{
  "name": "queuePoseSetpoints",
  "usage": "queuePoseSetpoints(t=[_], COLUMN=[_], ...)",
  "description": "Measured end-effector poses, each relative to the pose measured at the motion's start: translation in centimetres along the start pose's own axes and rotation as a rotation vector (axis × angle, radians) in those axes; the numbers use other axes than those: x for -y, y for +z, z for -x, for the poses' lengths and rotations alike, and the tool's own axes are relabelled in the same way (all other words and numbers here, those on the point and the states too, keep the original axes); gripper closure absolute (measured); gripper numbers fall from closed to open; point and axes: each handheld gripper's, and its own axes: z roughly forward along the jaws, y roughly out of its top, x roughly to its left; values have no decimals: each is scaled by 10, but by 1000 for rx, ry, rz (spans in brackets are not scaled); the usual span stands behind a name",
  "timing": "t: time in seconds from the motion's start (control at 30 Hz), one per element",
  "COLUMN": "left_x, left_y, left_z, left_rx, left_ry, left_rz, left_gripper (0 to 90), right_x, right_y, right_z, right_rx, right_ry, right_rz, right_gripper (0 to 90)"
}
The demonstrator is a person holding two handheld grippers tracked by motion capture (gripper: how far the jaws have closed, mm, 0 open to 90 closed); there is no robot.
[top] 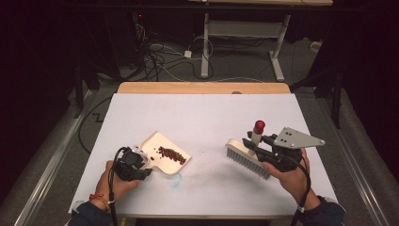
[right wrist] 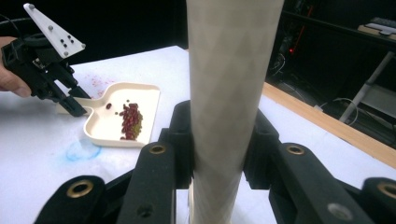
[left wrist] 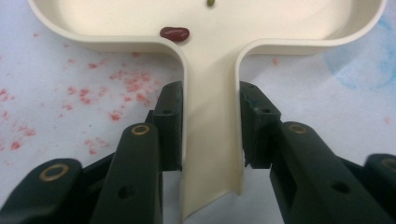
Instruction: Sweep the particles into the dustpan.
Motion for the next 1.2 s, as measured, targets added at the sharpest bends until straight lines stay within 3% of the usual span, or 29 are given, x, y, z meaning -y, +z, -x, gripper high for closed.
queuePoseSetpoints(t=[0.3,0.47,0.73,0.87,1.07,1.2], left_x=[-4,-8,-9,-9,-13,-18], left_y=[2,3,5,7,10,13], left_z=[-4,-5,-8,-8,-10,-11], left_rx=[-25,-28,-49,-65,-102,-116], left_ry=[-52,-68,-104,-137,-201,-239], left_rz=[13,8,26,42,66,88], left_gripper=[636,636,635,635,634,634], right_x=[4,4,13,16,15,15], right_y=[-21,-31,-44,-46,-45,-38], right_z=[14,20,35,43,48,49], right_rx=[-14,-43,-138,-165,-139,-172], right_ry=[5,-12,22,42,47,42], right_rz=[-15,-60,-124,-144,-159,-183], right_gripper=[698,697,697,697,697,697])
